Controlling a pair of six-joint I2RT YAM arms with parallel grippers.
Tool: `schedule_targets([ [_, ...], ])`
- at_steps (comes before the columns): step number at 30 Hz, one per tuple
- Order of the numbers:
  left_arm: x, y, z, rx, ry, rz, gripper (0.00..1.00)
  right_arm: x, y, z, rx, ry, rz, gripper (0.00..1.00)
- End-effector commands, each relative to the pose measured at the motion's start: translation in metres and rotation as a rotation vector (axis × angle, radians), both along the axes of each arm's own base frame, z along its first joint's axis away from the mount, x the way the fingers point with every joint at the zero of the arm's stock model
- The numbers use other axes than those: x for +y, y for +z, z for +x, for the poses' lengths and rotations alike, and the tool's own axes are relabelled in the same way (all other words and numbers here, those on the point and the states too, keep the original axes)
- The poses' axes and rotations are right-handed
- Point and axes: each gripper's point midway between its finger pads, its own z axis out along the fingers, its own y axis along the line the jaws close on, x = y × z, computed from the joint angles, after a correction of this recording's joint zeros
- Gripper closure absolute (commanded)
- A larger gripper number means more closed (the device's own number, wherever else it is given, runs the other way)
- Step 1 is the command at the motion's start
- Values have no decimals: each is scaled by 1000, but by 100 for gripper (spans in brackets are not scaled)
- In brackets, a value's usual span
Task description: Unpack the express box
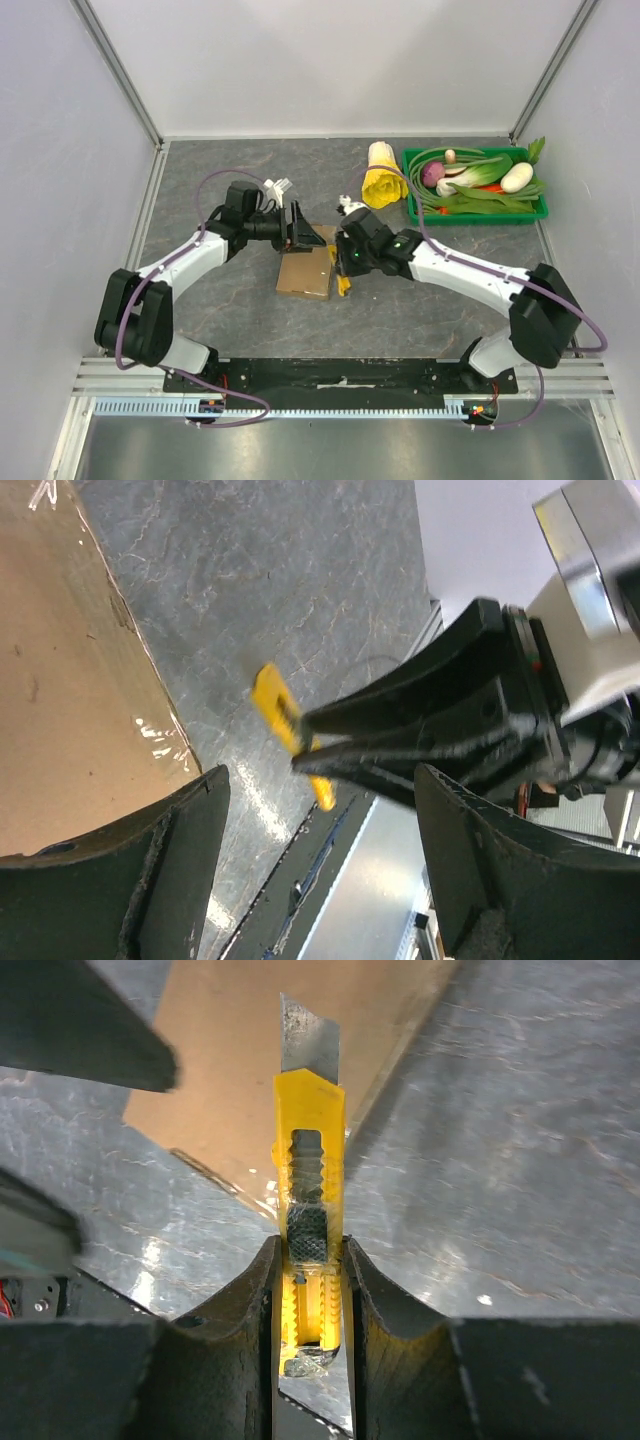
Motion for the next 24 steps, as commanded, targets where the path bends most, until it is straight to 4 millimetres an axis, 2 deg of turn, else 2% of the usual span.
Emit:
schedule_targets([
  [1, -6, -6, -9, 57, -31, -31, 20, 37, 22, 7, -95, 57, 30, 83],
  [5, -5, -27, -12, 142, -33, 3, 27, 53, 23, 5, -112, 84, 33, 83],
  [10, -5, -33, -11, 165, -28, 18, 38, 57, 27, 2, -127, 98, 40, 83],
  [13, -6, -31, -12, 174, -46, 6, 49, 60, 28, -1, -134, 119, 44, 83],
  [15, -8, -31, -13, 179, -63, -3, 62, 62, 26, -3, -132, 128, 42, 83],
  [17, -9, -29, -14, 179, -85, -14, 69, 62, 25, -4, -132, 129, 43, 83],
  [19, -11, -24, -16, 178, -118, -39, 72, 60, 26, -4, -140, 118, 44, 83],
  [21, -12, -26, -18, 189, -138, -37, 80, 59, 32, 0, -160, 104, 50, 81],
  [22, -13, -24, -18, 179, -153, -43, 90, 58, 33, 0, -166, 103, 49, 78],
  [24, -12, -23, -17, 179, -147, -40, 98, 59, 39, 2, -180, 102, 57, 72],
])
